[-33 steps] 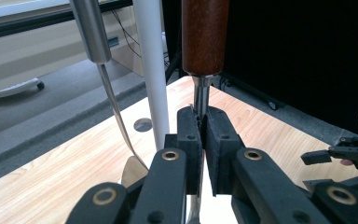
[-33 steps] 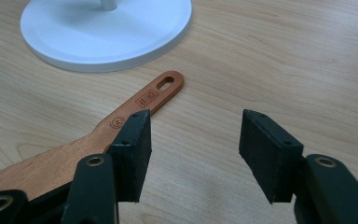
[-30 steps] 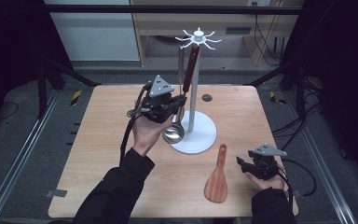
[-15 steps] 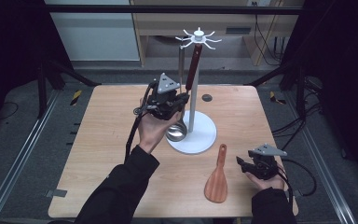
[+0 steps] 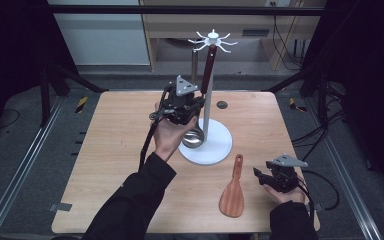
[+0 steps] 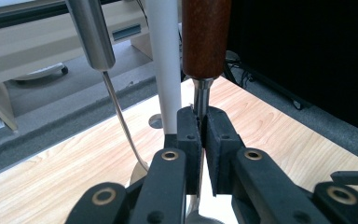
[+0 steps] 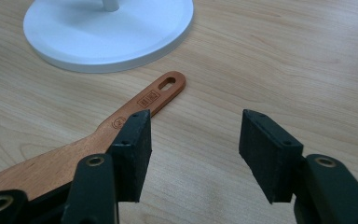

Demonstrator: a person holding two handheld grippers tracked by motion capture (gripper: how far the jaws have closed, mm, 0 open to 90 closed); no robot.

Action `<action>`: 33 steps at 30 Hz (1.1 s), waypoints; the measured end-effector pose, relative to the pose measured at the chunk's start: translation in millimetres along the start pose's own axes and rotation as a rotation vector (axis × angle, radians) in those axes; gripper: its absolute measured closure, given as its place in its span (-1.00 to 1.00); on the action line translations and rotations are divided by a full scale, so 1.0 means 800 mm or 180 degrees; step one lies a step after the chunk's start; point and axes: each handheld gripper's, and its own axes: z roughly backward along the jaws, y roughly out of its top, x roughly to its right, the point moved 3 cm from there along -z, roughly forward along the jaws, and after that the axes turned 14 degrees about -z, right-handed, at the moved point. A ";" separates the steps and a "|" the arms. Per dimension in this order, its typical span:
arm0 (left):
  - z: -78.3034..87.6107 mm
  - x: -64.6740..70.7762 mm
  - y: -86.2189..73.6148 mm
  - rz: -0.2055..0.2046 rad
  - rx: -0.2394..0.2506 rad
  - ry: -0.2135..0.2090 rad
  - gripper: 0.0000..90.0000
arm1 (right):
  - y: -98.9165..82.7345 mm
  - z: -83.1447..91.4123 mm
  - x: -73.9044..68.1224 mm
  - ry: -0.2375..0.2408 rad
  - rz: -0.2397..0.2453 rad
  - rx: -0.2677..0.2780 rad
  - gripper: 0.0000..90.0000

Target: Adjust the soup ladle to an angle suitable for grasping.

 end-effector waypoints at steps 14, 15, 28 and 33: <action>-0.015 0.001 -0.003 -0.0031 0.0096 -0.0022 0.87 | 0.000 0.001 0.000 0.0010 -0.0010 0.0007 -0.03; -0.016 0.000 -0.003 -0.0022 0.0109 -0.0027 0.86 | 0.000 0.001 0.000 0.0010 -0.0011 0.0012 -0.03; -0.022 -0.002 -0.004 -0.0047 0.0169 0.0010 0.86 | 0.001 0.001 0.000 0.0002 0.0018 0.0046 -0.03; -0.023 -0.004 -0.004 -0.0041 0.0187 0.0023 0.83 | 0.002 0.002 -0.001 0.0010 0.0016 0.0059 -0.02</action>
